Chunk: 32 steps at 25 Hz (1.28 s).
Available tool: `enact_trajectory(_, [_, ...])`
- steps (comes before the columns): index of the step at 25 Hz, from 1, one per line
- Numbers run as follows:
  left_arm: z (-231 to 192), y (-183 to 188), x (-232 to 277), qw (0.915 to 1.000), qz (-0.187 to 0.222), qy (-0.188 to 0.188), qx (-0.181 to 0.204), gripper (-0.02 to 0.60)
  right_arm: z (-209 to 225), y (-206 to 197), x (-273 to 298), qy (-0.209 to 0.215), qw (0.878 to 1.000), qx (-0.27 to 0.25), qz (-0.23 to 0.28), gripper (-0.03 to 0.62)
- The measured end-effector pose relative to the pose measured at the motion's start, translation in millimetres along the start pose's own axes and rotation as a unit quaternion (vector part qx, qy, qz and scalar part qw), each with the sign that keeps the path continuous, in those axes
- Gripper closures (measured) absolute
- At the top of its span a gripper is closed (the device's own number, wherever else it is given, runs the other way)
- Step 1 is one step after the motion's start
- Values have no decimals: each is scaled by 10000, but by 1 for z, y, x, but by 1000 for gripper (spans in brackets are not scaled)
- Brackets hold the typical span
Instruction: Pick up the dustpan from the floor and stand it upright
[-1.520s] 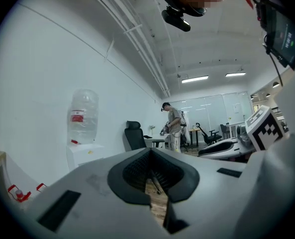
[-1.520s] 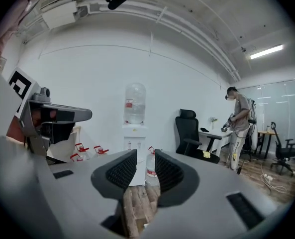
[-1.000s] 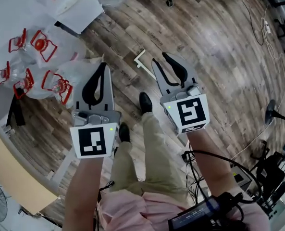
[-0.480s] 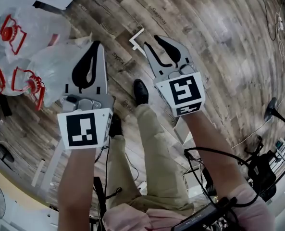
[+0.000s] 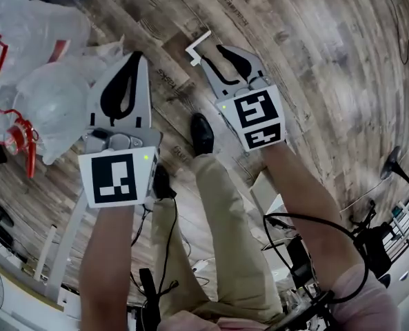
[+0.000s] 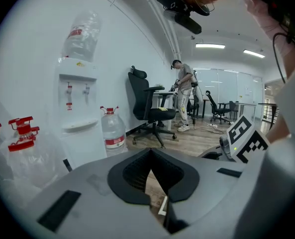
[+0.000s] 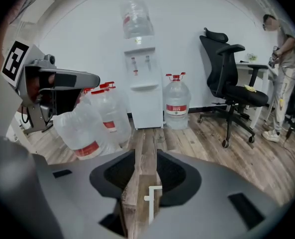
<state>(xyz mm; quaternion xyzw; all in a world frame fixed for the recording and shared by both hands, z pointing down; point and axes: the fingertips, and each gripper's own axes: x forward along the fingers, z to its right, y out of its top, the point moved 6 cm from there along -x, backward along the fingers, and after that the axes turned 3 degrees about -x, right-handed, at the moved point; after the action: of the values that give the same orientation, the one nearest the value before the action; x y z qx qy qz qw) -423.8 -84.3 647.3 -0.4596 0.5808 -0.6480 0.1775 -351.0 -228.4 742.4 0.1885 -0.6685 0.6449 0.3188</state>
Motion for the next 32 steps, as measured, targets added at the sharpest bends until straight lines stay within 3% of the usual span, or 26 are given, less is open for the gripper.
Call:
enact_trajectory(13, [-9, -75, 38, 9998, -108, 59, -140, 572, 4, -89, 77, 214, 9968, -64, -766, 448])
enact_trajectory(32, [-36, -145, 66, 9994, -240, 197, -173, 572, -3, -153, 154, 451, 9904, -182, -1292, 445])
